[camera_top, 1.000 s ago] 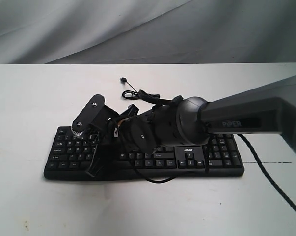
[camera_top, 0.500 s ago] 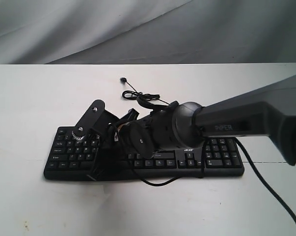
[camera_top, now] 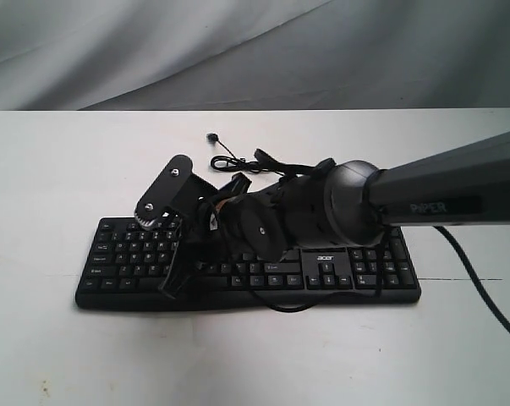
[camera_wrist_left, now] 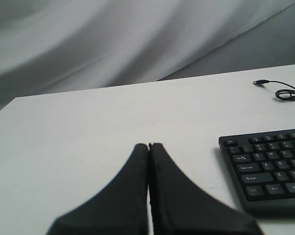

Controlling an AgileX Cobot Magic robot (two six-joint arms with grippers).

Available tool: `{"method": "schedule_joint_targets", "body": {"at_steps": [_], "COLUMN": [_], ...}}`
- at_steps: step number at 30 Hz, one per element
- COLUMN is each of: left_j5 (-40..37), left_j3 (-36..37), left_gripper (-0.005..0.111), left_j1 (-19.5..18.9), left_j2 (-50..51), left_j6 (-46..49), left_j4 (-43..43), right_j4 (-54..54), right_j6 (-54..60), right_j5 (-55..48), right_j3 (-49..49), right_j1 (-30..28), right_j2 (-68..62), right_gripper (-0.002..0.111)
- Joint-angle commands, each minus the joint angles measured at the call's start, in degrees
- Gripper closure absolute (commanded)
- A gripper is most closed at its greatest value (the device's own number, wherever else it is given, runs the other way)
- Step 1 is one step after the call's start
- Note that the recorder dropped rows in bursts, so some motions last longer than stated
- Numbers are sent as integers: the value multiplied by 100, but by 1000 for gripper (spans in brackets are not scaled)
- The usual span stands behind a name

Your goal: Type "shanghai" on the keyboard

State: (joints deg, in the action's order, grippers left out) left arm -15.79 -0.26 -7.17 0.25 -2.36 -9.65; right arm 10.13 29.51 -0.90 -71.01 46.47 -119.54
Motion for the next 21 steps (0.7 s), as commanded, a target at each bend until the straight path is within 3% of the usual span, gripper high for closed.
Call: {"method": "schedule_joint_targets", "body": {"at_steps": [1, 21], "left_j5": [57, 57], "left_j3": [26, 26], "left_gripper": [107, 107], "left_j1": [42, 42], "left_j2": [-25, -25], "left_j6": [-25, -25], "left_j4": [10, 10], "right_j4": [-72, -32], "right_j6": [26, -18], "right_j5": [90, 17], "right_j3": [119, 120], "right_j1": [-50, -25], "right_j2": [110, -67], "right_gripper": [108, 108]}}
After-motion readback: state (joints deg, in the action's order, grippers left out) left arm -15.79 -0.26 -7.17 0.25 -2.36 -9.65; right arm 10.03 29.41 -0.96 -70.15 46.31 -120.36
